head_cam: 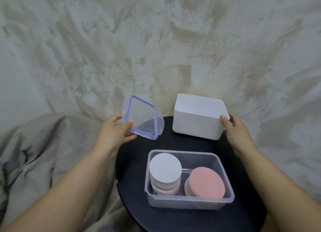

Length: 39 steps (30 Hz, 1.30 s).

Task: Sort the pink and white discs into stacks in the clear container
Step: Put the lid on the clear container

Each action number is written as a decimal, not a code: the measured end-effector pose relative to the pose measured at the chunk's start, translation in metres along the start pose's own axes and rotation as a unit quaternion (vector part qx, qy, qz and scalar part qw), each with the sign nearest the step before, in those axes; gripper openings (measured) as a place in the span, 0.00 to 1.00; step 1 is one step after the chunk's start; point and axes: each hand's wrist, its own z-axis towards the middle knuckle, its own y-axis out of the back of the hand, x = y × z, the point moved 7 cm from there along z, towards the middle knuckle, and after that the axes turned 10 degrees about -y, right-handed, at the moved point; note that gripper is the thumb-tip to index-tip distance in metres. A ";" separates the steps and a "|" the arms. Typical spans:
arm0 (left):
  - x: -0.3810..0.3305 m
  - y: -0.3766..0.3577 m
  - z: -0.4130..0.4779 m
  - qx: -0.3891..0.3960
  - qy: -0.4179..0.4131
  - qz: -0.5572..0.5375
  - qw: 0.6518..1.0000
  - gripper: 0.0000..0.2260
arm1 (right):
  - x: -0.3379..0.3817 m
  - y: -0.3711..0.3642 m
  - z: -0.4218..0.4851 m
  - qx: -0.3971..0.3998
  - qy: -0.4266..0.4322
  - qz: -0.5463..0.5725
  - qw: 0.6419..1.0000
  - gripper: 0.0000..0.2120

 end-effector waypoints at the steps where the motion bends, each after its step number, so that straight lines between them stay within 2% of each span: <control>1: 0.008 -0.003 -0.002 0.014 0.013 0.015 1.000 0.11 | 0.000 0.000 -0.001 0.002 0.000 -0.001 1.000 0.20; 5: 0.026 -0.022 -0.011 0.064 0.036 0.029 0.997 0.09 | -0.001 0.001 -0.003 0.012 0.002 0.001 1.000 0.20; 8: 0.023 -0.023 -0.013 0.069 -0.007 0.089 0.994 0.06 | 0.000 0.002 -0.006 0.018 0.004 0.003 1.000 0.20; 12: 0.019 -0.015 -0.008 0.067 -0.047 0.191 0.978 0.15 | 0.002 0.001 -0.011 0.023 0.017 0.013 1.000 0.19; 16: 0.014 -0.014 0.004 0.056 -0.079 0.302 0.948 0.25 | 0.005 0.001 -0.016 0.030 0.029 0.022 0.999 0.20; 19: -0.006 -0.034 0.012 0.056 -0.148 0.377 0.913 0.22 | 0.006 0.002 -0.019 0.031 0.034 0.028 0.999 0.20; 21: -0.015 -0.061 0.013 0.092 -0.136 0.357 0.920 0.20 | 0.005 0.002 -0.021 0.032 0.030 0.029 0.999 0.21; 24: -0.014 -0.111 0.016 0.170 -0.023 0.248 0.953 0.20 | 0.003 0.005 -0.024 0.030 0.027 0.029 0.999 0.22; 26: -0.013 -0.137 0.016 0.215 0.017 0.224 0.951 0.17 | 0.001 0.007 -0.025 0.033 0.026 0.036 0.998 0.23; 28: -0.010 -0.149 0.016 0.225 0.035 0.195 0.954 0.12 | -0.002 0.010 -0.026 0.031 0.027 0.046 0.998 0.25; 30: -0.005 -0.149 0.015 0.217 0.035 0.173 0.960 0.09 | -0.006 0.013 -0.026 0.033 0.020 0.053 0.998 0.28; 33: -0.002 -0.142 0.014 0.205 0.015 0.164 0.965 0.13 | -0.010 0.008 -0.028 0.085 0.001 0.061 0.994 0.30; 35: -0.004 -0.136 0.012 0.200 -0.002 0.145 0.969 0.14 | -0.007 0.004 -0.032 0.128 -0.003 0.070 0.989 0.36; 39: -0.014 -0.125 0.006 0.203 -0.032 0.084 0.975 0.14 | 0.015 -0.002 -0.045 0.169 0.035 0.040 0.984 0.42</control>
